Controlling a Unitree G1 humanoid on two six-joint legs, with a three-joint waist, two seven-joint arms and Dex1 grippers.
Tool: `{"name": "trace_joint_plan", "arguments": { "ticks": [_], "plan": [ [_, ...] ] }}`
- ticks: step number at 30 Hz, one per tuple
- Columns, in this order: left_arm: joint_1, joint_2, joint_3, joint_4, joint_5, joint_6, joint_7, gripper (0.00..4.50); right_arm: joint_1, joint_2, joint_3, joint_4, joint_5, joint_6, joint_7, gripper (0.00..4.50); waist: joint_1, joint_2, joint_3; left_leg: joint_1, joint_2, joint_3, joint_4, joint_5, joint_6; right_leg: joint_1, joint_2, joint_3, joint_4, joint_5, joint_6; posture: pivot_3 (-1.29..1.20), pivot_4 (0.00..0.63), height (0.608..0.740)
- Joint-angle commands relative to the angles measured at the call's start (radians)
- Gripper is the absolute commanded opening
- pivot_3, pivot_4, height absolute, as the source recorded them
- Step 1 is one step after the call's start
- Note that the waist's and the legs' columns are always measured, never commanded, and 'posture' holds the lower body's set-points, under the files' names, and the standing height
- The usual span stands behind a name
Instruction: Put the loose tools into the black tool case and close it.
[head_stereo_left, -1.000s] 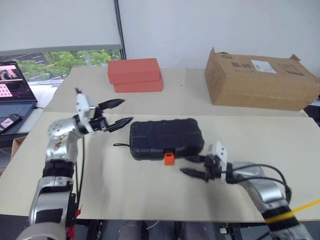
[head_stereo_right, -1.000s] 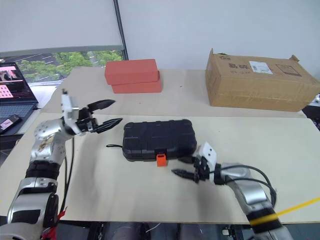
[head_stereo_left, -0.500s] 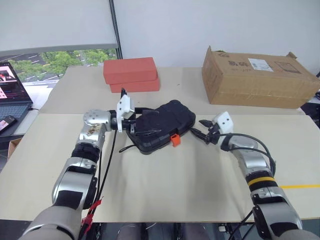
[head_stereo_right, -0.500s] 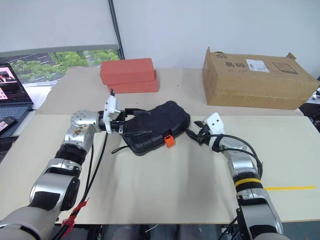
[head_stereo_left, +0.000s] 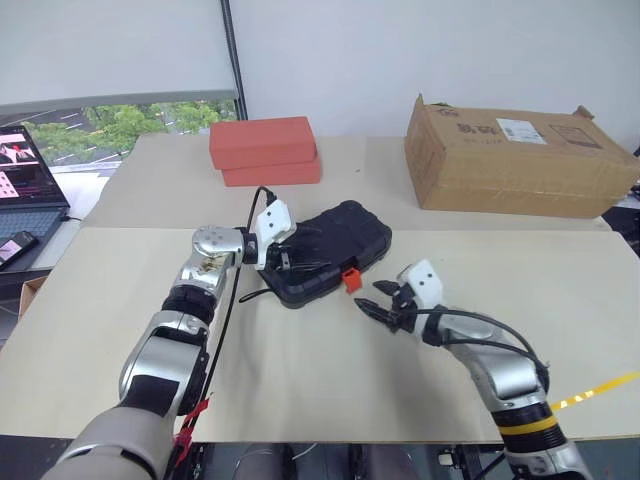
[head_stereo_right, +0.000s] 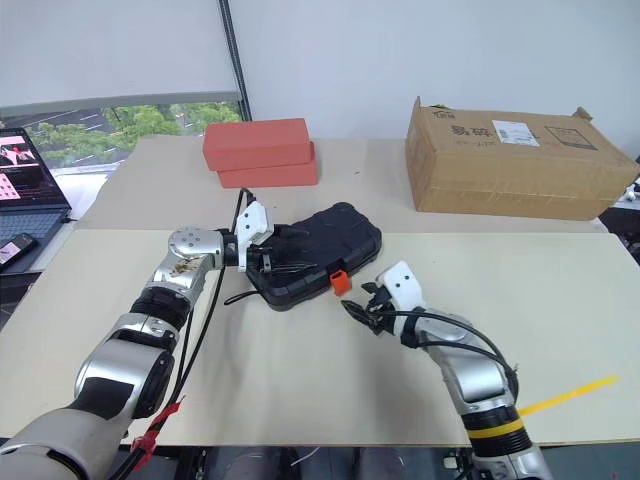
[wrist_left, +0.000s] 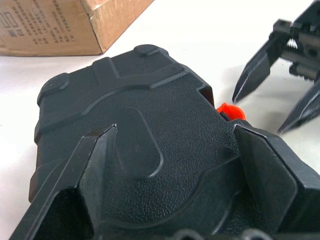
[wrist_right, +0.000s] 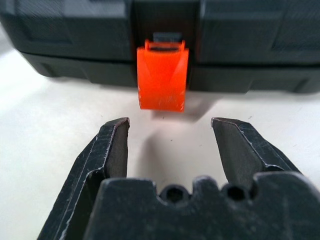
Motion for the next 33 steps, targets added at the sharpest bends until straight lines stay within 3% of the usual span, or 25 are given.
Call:
{"name": "trace_joint_plan", "arguments": {
  "ticks": [1,11,18,33],
  "plan": [
    [0.038,-0.001,-0.026,0.012,0.039,0.025,0.007,3.99,-0.021,0.018,0.015,-0.037,-0.023,0.013,-0.035,3.07,0.000,0.000,0.000,0.000,0.000,0.000,0.000,0.000,0.000,0.000,0.000,0.000,0.000,0.000,0.000,0.00,0.150,0.712],
    [0.063,-0.008,-0.025,-0.024,0.037,0.038,0.016,3.99,-0.085,0.070,0.011,0.051,-0.049,-0.013,-0.083,3.07,0.001,0.000,0.000,0.000,0.000,0.000,0.000,0.000,0.000,0.000,0.000,0.000,0.000,0.000,0.000,0.00,0.150,0.712],
    [0.075,-0.005,-0.023,-0.037,0.039,0.043,0.018,4.06,-0.084,0.061,0.008,0.050,-0.056,-0.017,-0.071,1.21,0.001,0.000,0.000,0.000,0.000,0.000,0.000,0.000,0.000,0.000,0.000,0.000,0.000,0.000,0.000,0.00,0.150,0.712],
    [0.098,-0.019,-0.034,-0.049,0.044,0.036,0.016,4.06,-0.142,0.072,-0.003,0.028,-0.060,-0.003,-0.084,1.20,0.001,0.000,0.000,0.000,0.000,0.000,0.000,0.000,0.000,0.000,0.000,0.000,0.000,0.000,0.000,0.00,0.150,0.712]
  ]
}}
